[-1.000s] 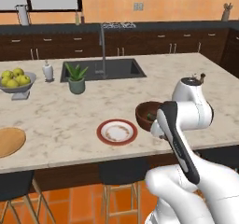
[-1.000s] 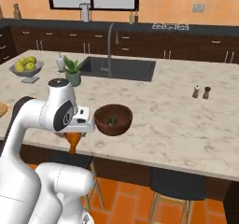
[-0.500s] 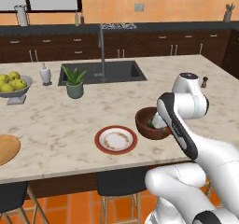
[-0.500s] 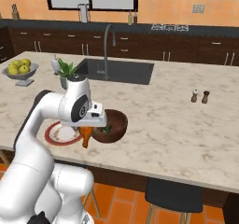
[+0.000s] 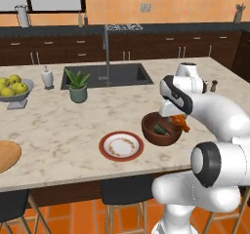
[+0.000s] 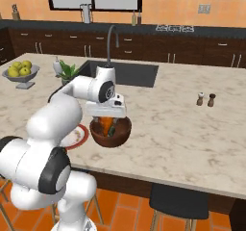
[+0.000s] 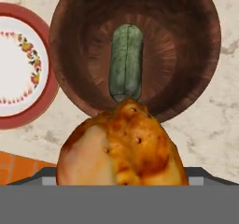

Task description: Pick the chicken drumstick and cucumber from their plates and place them in the bowl. Then put the bowl in the fridge.

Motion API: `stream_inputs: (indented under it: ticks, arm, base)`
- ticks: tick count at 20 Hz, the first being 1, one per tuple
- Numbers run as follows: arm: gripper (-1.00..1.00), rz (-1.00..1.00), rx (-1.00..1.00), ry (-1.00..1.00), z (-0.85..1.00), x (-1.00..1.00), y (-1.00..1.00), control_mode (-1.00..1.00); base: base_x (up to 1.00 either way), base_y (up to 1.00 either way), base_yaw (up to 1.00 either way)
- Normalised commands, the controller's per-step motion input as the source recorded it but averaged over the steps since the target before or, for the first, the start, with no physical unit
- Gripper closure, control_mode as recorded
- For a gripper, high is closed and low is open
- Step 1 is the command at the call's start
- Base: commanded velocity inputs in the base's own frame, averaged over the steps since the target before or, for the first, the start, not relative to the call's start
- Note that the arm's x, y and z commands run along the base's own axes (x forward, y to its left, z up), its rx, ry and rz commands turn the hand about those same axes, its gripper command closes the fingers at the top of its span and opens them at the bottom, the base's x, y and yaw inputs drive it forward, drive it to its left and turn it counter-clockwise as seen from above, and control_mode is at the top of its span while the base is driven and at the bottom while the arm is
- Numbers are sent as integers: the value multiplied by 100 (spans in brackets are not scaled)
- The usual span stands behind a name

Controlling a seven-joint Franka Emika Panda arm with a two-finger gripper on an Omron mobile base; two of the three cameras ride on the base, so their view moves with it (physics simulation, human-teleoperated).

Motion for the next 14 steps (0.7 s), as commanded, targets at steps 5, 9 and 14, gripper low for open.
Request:
stream_inputs:
  ticks: [5, 9, 14]
  arm:
    - [100, 0, -3, 3, -32, 98, 0, -100]
    - [100, 0, -1, 0, -46, 68, 0, -100]
    - [100, 0, 0, 0, -62, 1, 4, -100]
  base:
    - [0, 0, 0]
    - [0, 0, 0]
    - [0, 0, 0]
